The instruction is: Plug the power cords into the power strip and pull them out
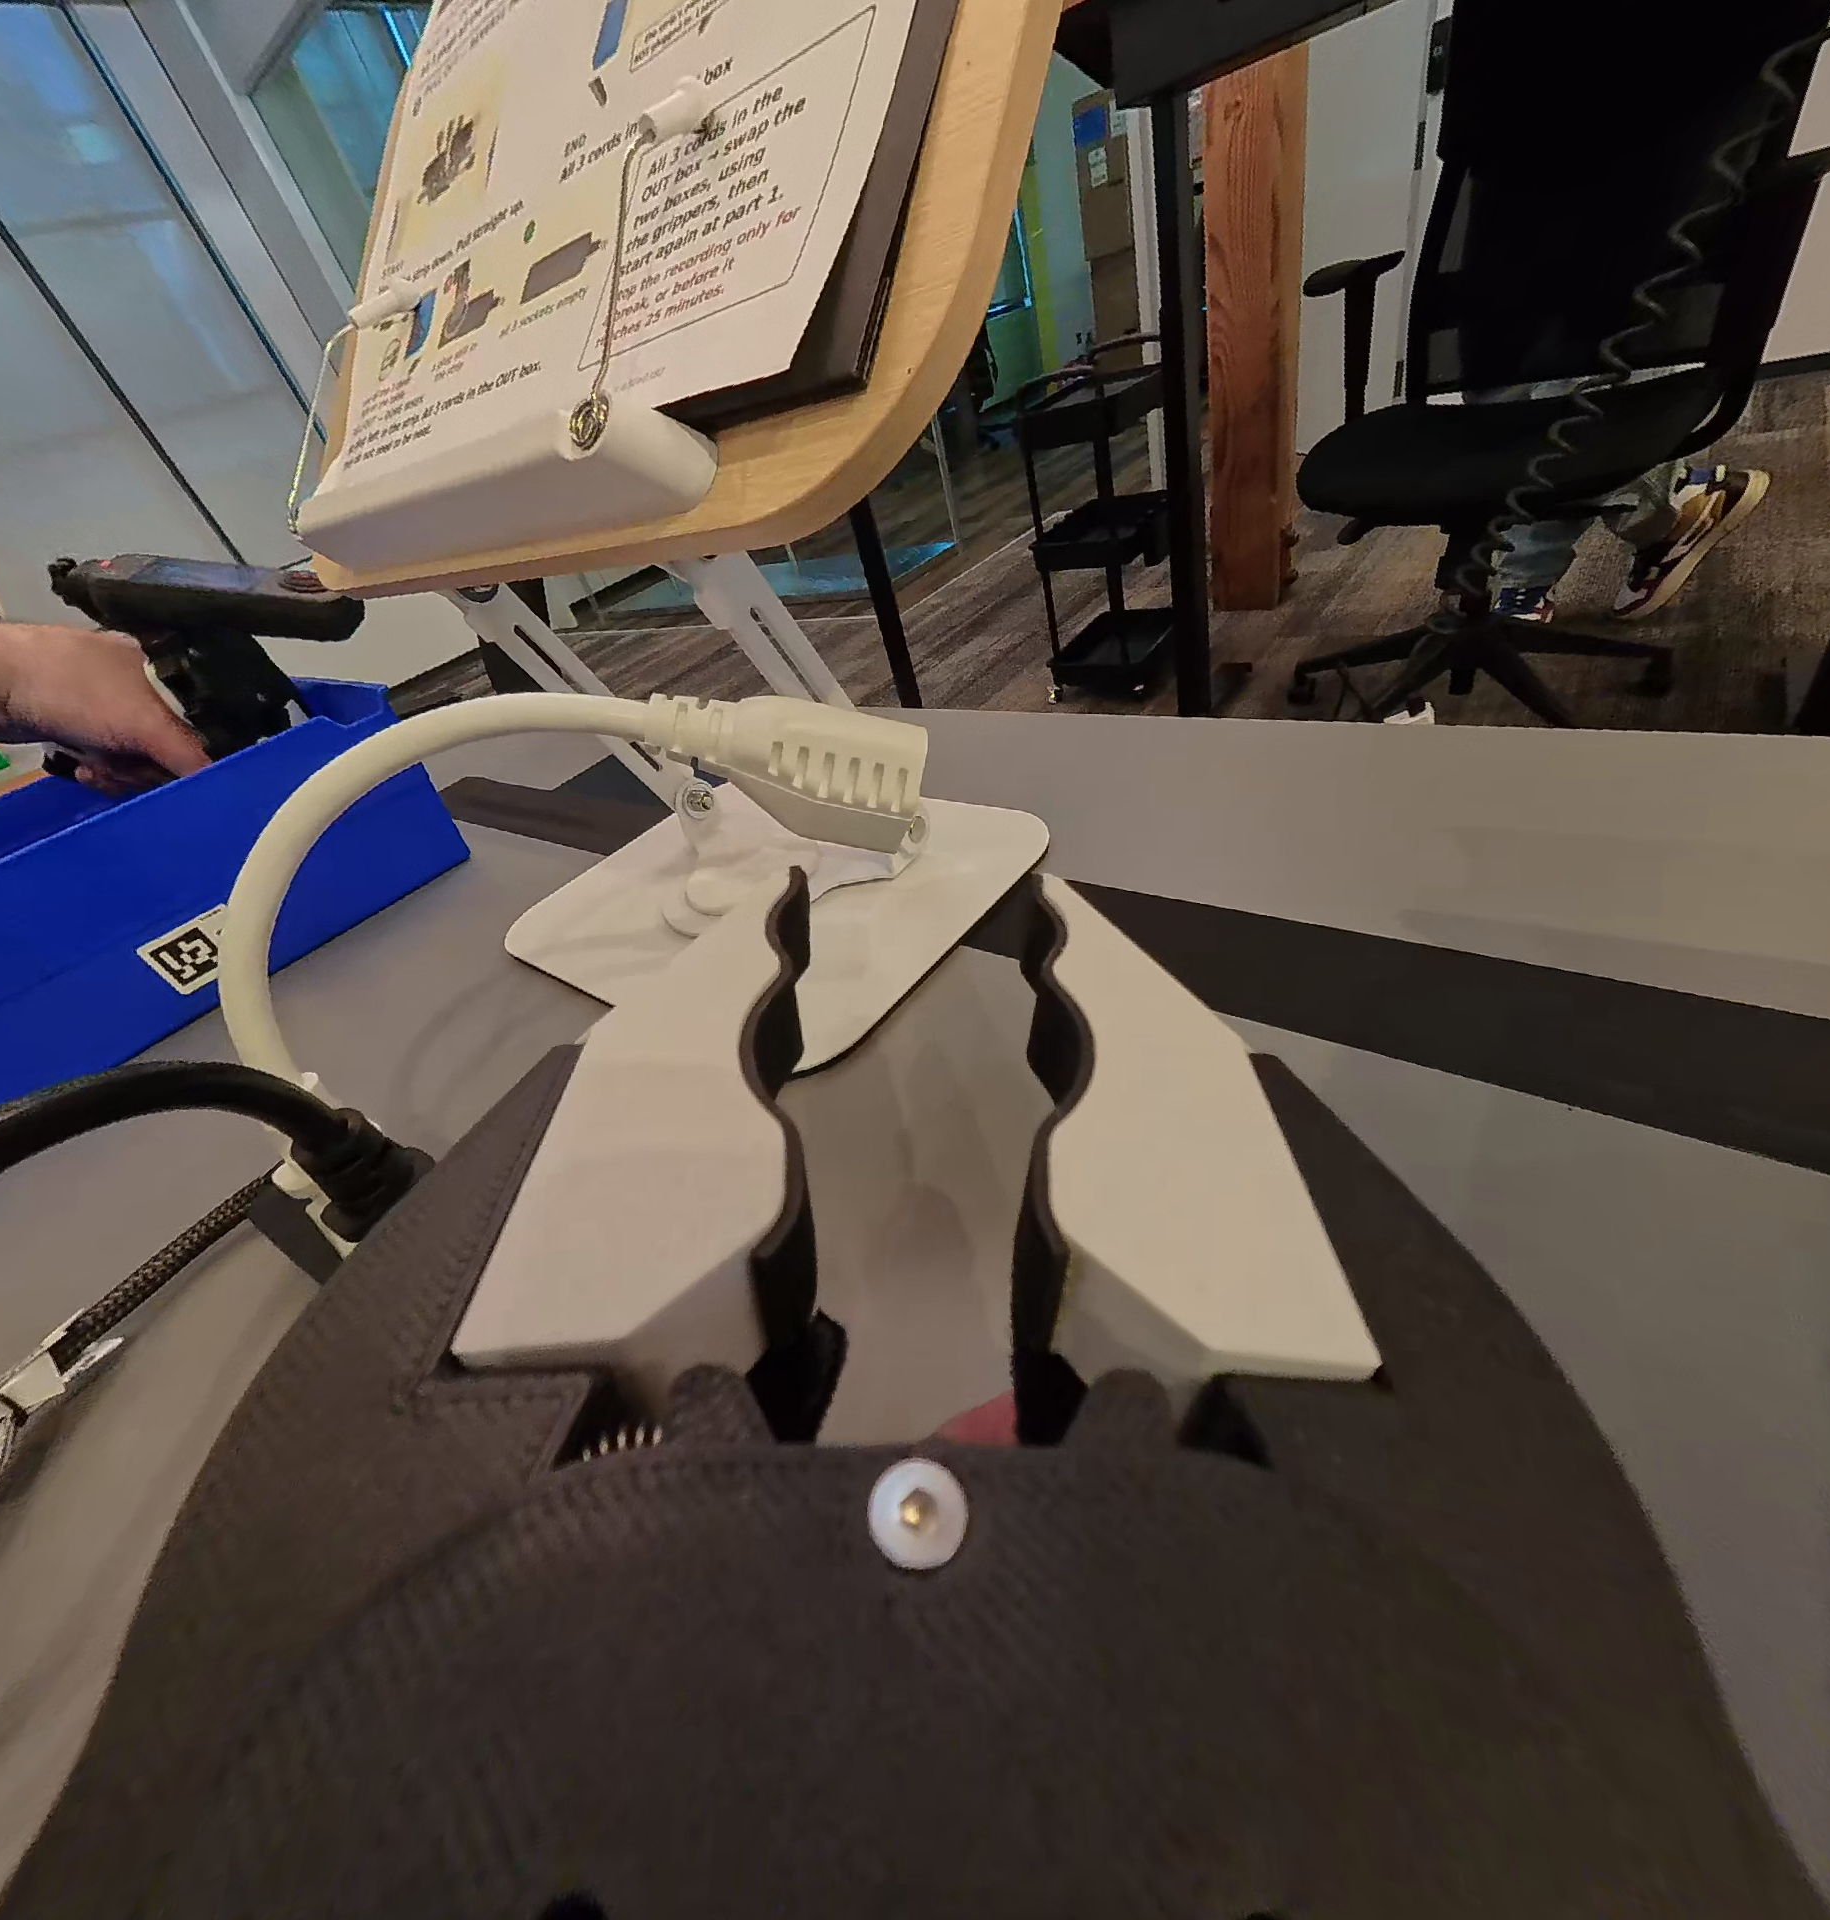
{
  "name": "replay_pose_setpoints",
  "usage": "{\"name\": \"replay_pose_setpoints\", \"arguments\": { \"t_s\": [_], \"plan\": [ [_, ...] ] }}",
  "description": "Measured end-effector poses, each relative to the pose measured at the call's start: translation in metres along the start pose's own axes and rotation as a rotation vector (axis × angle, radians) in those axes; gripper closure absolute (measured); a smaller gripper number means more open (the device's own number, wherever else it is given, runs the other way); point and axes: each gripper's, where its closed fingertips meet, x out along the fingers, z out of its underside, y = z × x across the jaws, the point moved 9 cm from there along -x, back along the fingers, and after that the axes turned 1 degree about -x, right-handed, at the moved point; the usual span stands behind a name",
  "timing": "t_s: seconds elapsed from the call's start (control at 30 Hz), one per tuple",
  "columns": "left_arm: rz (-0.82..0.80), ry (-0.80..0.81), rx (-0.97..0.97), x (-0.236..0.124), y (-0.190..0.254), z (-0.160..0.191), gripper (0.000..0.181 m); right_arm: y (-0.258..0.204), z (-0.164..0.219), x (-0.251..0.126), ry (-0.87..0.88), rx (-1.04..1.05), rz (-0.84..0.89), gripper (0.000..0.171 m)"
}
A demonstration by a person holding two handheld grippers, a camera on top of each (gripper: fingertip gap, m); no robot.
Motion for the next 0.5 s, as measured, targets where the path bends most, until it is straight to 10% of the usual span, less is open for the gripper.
{"name": "replay_pose_setpoints", "arguments": {
  "t_s": [0.03, 0.5],
  "plan": [
    [-0.015, 0.0, 0.011, 0.0, 0.001, 0.0, 0.173, 0.0, 0.0, 0.0, 0.002, 0.004, -0.001, 0.133],
    [-0.28, 0.294, 0.037, -0.097, 0.033, 0.027, 0.174, 0.003, -0.003, -0.003, 0.032, 0.036, -0.004, 0.133]
  ]
}}
